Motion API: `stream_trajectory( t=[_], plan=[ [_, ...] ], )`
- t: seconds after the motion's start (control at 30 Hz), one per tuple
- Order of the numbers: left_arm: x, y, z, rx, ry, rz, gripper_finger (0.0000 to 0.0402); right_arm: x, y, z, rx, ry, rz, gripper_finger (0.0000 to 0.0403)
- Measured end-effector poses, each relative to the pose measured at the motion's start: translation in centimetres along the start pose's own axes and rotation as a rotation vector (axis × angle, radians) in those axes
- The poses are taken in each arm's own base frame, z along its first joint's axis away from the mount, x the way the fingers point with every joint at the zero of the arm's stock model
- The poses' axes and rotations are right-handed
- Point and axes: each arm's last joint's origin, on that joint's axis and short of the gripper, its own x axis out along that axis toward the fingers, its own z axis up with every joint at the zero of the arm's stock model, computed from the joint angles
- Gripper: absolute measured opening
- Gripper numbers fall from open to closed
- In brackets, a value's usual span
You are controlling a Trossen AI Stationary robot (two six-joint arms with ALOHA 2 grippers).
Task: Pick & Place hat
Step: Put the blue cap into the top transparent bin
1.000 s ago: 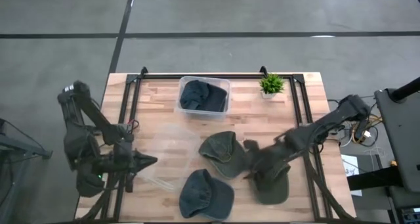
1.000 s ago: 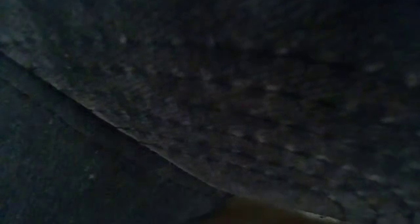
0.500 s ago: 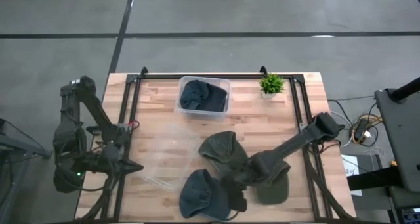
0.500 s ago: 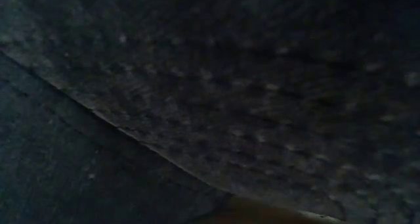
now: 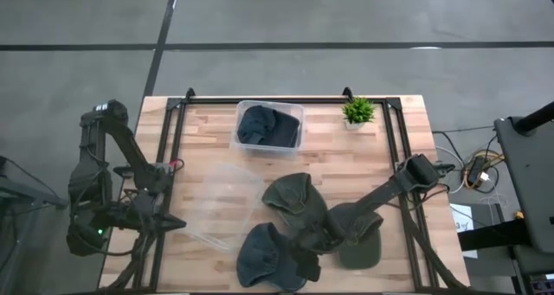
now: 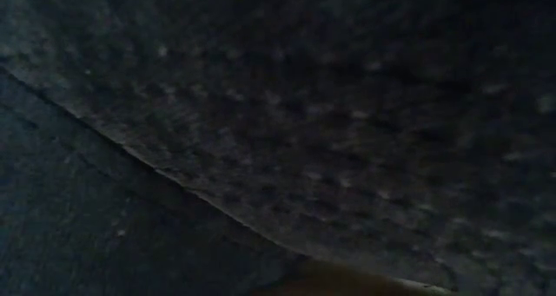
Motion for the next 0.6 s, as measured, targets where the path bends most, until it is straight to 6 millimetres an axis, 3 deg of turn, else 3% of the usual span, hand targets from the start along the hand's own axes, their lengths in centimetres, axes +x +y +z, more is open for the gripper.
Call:
stream_trajectory(
  t=[0.6],
  plan=[
    [0.0,0.0,0.0,0.007,0.012,-0.007,0.0003,2.2,-1.6,-0.7,0.109,-0.045,-0.022,0.0192]
  ],
)
